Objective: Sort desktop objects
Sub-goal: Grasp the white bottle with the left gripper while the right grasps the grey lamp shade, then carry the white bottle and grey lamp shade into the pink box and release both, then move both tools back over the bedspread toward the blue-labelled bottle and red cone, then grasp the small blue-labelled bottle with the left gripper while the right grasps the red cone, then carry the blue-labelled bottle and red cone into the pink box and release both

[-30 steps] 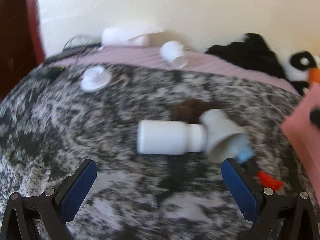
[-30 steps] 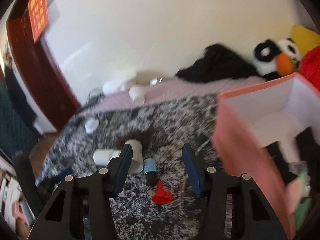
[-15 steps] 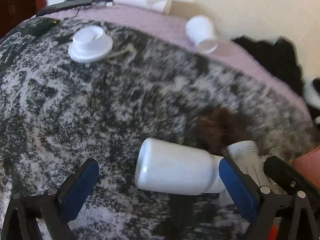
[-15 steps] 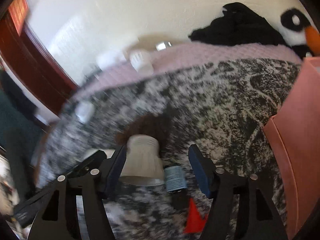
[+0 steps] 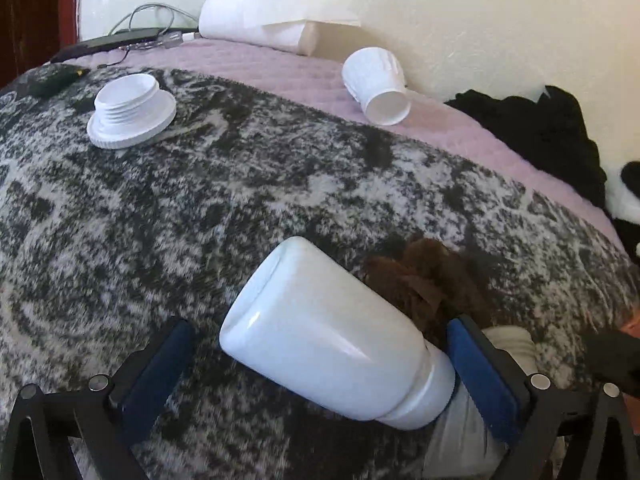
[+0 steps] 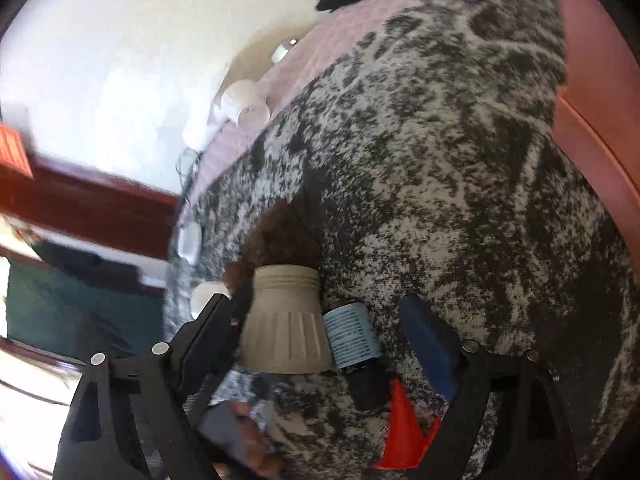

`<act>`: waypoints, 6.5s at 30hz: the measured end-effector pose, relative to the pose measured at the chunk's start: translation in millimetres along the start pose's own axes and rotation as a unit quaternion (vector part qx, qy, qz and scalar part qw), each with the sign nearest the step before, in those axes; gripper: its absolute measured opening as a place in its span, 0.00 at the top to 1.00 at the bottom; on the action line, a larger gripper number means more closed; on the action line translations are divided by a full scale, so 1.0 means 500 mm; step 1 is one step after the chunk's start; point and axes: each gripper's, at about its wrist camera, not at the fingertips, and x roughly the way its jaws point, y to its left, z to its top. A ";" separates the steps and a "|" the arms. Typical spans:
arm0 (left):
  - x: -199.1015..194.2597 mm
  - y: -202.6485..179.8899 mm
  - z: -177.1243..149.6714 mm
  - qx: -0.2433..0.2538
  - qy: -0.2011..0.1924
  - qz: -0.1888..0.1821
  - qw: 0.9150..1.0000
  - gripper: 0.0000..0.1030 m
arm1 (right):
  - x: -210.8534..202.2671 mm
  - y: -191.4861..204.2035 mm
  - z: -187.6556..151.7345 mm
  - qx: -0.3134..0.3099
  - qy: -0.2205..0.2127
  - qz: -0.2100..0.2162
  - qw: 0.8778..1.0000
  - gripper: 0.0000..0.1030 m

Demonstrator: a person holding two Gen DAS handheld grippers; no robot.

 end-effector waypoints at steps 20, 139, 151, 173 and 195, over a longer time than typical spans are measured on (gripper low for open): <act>-0.254 0.149 -0.104 -0.008 0.002 0.052 0.999 0.33 | 0.103 0.140 -0.067 -0.178 -0.004 -0.122 0.976 0.15; -0.071 -0.109 -0.057 0.055 0.093 -0.065 0.992 1.00 | -0.056 0.028 -0.182 -0.280 -0.058 -0.182 0.941 0.64; -0.121 -0.139 -0.081 0.050 0.072 -0.045 0.995 0.01 | -0.252 0.062 -0.185 -0.199 -0.145 -0.103 0.964 0.64; -0.198 -0.241 -0.091 0.119 0.028 -0.038 0.992 0.38 | -0.439 0.068 -0.159 -0.141 -0.222 -0.025 0.965 0.64; -0.398 -0.622 -0.228 0.258 -0.024 -0.216 0.941 0.37 | -0.791 -0.062 -0.200 -0.056 -0.381 -0.157 0.909 0.64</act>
